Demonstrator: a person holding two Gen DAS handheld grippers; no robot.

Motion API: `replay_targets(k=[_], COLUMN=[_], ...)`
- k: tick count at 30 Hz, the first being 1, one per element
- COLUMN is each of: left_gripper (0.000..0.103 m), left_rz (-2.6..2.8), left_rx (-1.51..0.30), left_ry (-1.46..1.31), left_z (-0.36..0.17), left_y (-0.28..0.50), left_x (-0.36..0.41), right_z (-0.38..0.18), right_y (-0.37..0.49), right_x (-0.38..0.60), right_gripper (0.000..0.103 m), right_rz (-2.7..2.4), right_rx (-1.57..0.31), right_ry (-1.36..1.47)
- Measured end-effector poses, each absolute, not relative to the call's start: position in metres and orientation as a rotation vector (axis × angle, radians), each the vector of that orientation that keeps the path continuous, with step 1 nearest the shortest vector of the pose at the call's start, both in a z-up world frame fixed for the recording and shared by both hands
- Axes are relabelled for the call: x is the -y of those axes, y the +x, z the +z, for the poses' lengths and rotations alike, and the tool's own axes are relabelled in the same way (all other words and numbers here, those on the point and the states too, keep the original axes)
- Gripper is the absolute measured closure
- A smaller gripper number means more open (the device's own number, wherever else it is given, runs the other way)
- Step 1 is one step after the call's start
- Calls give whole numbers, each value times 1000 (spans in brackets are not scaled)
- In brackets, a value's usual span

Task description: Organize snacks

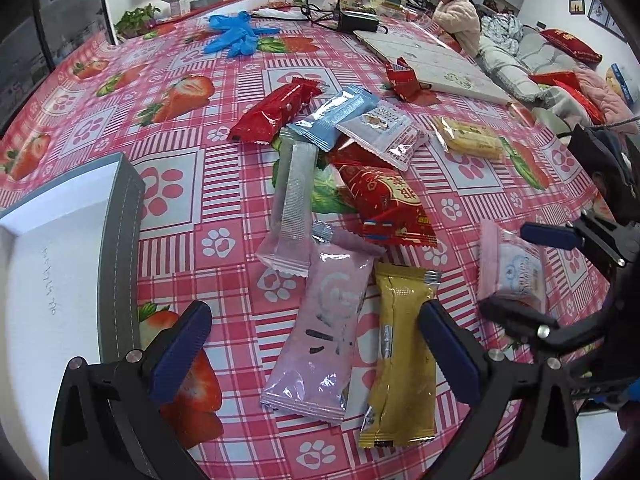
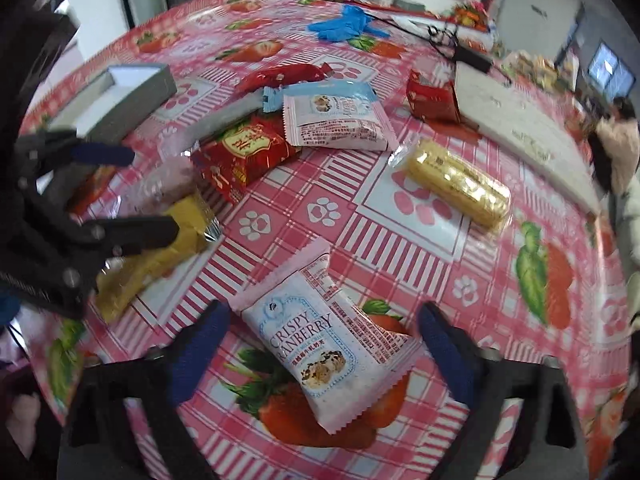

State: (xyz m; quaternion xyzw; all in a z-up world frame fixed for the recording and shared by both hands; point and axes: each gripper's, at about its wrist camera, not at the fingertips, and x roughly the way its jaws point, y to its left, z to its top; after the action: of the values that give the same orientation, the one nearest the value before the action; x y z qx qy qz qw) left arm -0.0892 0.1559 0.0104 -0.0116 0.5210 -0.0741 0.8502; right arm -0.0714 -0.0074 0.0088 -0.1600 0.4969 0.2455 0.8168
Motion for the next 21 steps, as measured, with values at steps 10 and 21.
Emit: replay_targets(k=[10, 21], left_gripper=[0, 0], left_rz=[-125, -73], left_rx=[-1046, -1063], left_ry=[8, 120], left_z=[13, 6], left_y=[-100, -96], left_x=[-154, -176], right_z=[11, 3], right_y=[-94, -103], right_x=[55, 69], right_gripper=[57, 8], right_rz=[298, 284], right_rx=[-1098, -1095], right_ry=[-180, -167])
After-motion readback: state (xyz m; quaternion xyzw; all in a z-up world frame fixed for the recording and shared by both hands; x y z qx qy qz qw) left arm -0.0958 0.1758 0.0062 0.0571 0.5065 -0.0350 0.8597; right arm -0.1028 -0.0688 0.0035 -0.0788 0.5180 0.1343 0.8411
